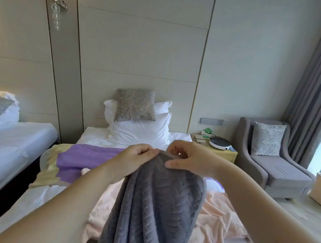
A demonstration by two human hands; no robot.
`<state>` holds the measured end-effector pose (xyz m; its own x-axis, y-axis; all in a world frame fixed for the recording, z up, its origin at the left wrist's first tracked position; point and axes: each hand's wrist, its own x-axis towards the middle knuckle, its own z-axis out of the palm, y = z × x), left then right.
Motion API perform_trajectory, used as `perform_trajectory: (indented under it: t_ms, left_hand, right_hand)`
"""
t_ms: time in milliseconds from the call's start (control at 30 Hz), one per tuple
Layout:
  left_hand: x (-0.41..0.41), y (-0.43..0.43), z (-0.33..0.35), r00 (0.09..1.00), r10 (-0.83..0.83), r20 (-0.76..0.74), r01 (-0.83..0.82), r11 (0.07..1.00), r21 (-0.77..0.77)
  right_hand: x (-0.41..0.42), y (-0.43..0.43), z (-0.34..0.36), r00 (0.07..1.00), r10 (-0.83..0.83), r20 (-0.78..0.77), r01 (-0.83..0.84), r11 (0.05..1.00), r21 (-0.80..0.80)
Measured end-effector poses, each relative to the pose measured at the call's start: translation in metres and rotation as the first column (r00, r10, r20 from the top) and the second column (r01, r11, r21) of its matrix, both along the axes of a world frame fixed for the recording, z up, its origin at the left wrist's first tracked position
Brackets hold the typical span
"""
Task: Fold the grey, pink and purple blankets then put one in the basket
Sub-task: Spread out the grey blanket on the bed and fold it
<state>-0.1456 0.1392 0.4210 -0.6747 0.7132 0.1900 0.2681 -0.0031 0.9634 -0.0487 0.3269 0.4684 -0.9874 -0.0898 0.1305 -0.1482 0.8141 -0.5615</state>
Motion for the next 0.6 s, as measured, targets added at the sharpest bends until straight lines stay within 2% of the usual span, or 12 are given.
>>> perform_trajectory:
  t_ms: [67, 100, 167, 267, 433, 600]
  left_hand:
    - [-0.005, -0.004, 0.002, 0.998, 0.050, -0.029, -0.049, 0.998, 0.051]
    - [-0.008, -0.007, 0.003, 0.996, 0.076, -0.044, -0.073, 0.996, 0.057]
    - [-0.011, -0.013, 0.007, 0.993, 0.102, -0.058, -0.100, 0.994, 0.035]
    - [-0.012, -0.018, 0.008, 0.979, 0.140, -0.145, -0.147, 0.988, -0.038]
    - [0.009, -0.002, 0.017, 0.959, 0.046, -0.278, -0.071, 0.994, -0.084]
    - [0.017, -0.005, 0.026, 0.937, 0.067, -0.342, -0.095, 0.993, -0.066]
  right_hand:
    - [0.006, 0.009, -0.007, 0.990, 0.022, 0.139, -0.029, 0.998, 0.055]
    - [0.008, 0.014, -0.010, 0.987, 0.022, 0.161, -0.028, 0.999, 0.038]
    - [0.011, 0.021, -0.013, 0.995, -0.003, 0.097, 0.013, 0.995, -0.102]
    - [0.010, 0.024, -0.011, 0.996, -0.070, -0.064, 0.043, 0.937, -0.348]
    - [0.000, -0.002, -0.002, 0.977, -0.058, -0.203, -0.017, 0.936, -0.352]
    - [-0.004, -0.011, -0.005, 0.965, -0.087, -0.247, -0.031, 0.897, -0.441]
